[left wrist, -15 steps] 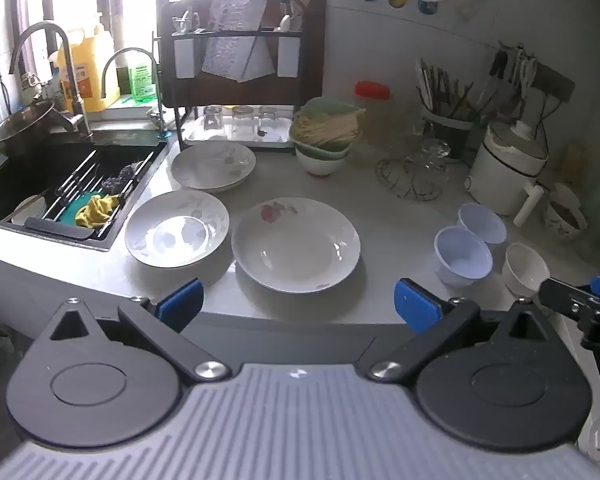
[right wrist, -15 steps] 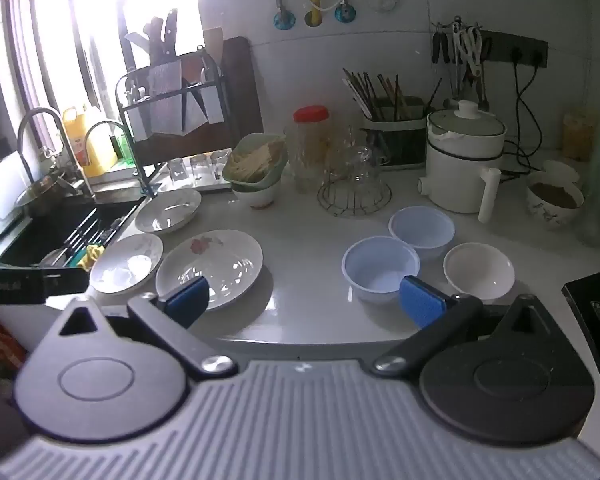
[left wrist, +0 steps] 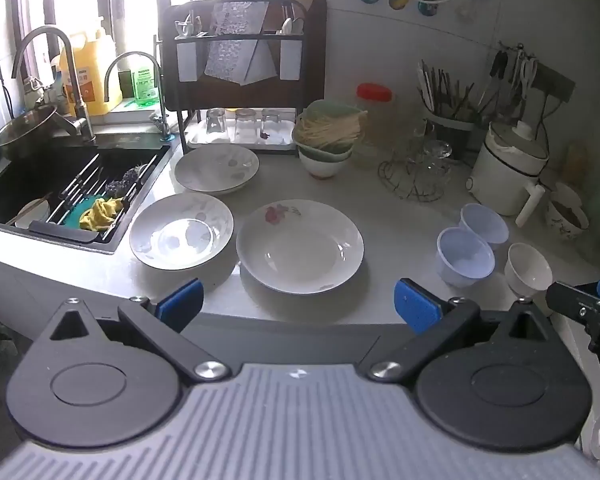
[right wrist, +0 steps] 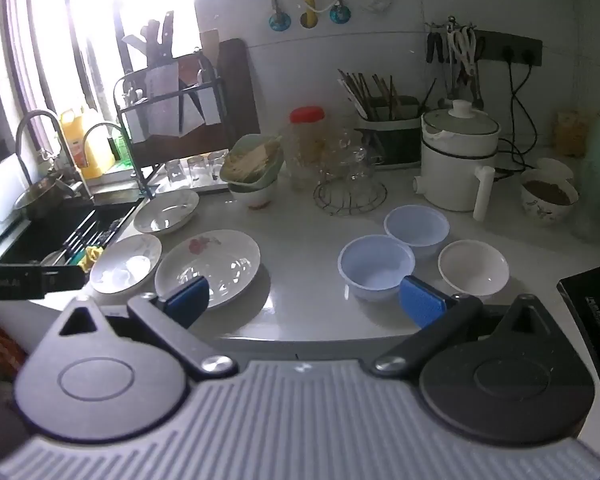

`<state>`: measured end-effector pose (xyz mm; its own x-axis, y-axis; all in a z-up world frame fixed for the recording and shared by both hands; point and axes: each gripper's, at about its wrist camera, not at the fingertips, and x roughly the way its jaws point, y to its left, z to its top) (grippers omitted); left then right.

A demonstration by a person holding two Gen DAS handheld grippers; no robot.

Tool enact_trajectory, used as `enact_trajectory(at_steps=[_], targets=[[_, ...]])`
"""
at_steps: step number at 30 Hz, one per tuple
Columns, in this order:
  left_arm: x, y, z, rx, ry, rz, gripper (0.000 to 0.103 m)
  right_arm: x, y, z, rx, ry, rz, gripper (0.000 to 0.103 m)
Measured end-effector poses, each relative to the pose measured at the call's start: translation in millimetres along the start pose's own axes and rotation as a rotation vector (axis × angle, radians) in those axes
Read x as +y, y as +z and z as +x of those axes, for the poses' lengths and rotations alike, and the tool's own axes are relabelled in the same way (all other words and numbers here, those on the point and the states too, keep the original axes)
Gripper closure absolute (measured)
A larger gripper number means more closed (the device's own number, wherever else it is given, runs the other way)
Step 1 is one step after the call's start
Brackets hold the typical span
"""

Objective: Organize plates and bowls

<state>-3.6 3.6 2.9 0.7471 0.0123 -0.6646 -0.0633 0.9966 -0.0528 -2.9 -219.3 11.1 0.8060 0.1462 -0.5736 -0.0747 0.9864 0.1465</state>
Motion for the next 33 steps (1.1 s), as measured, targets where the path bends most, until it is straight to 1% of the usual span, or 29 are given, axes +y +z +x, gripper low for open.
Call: enact_trajectory(at_steps=[10, 20, 22, 26, 29, 33], targets=[[5.2, -7.9, -0.2, 0.01, -0.001, 0.01, 0.0, 0.8, -5.6, -2.9, 0.0, 0.0, -0.01, 0.0], [6.9, -10.2, -1.2, 0.025, 0.0, -0.007, 0.0, 3.5, -9.5, -3.4, 0.012, 0.0, -0.033, 0.0], [7.1, -8.3, -1.3, 0.021, 0.001, -0.007, 0.0, 2.4, -4.0, -1.3, 0.019, 0.002, -0.032, 0.0], [7.7, -4.7, -3.8, 0.014, 0.0, -0.005, 0.0, 1.9, -3.7, 1.6, 0.026, 0.016, -0.019, 0.0], [6.3, -1.7, -6.0, 0.002, 0.007, 0.007, 0.0, 3.9, -1.2, 4.6, 0.027, 0.023, -0.031, 0.0], [7.3, 3.5, -8.8, -0.012, 0.006, -0.003, 0.0, 7.8, 3.5, 5.7, 0.021, 0.032, -0.044, 0.0]])
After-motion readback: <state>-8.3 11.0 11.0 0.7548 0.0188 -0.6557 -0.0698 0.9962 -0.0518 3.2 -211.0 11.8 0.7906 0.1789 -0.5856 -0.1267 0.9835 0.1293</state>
